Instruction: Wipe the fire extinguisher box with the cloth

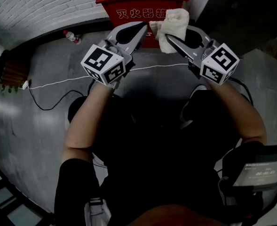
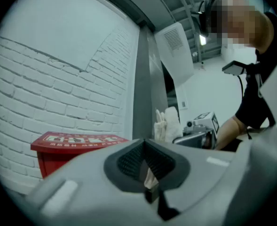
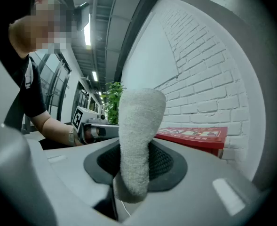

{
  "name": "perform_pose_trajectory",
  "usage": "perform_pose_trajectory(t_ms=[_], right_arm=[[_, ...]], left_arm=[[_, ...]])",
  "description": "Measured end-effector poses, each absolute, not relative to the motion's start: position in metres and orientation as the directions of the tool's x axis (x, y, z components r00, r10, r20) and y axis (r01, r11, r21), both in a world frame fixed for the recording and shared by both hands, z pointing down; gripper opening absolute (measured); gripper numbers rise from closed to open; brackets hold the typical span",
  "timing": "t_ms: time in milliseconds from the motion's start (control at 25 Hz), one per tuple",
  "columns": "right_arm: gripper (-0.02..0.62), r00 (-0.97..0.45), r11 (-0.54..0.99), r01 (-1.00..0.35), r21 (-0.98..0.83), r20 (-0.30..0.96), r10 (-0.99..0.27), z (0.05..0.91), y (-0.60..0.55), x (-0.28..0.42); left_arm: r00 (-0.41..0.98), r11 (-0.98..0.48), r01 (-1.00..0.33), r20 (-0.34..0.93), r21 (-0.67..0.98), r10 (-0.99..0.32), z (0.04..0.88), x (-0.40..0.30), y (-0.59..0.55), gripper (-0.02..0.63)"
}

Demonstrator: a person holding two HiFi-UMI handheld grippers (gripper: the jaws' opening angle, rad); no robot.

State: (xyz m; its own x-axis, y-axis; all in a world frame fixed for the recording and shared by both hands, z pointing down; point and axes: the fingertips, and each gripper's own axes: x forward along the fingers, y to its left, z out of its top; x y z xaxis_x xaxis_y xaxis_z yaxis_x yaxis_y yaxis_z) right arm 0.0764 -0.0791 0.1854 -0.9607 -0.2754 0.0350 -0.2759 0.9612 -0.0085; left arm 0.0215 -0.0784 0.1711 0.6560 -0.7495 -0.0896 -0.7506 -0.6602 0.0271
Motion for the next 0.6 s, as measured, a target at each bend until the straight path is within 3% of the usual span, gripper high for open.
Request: perform_pose_trajectory(t_ms=[600], right_arm=[[0.129,-0.935,0.935,-0.355,-0.005,-0.003,-0.355,0.166,-0.132,0.069]], left_arm=[[0.648,-0.655,-0.755,-0.123,0.024,-0.751,0.158,0.018,-0.130,0.000]])
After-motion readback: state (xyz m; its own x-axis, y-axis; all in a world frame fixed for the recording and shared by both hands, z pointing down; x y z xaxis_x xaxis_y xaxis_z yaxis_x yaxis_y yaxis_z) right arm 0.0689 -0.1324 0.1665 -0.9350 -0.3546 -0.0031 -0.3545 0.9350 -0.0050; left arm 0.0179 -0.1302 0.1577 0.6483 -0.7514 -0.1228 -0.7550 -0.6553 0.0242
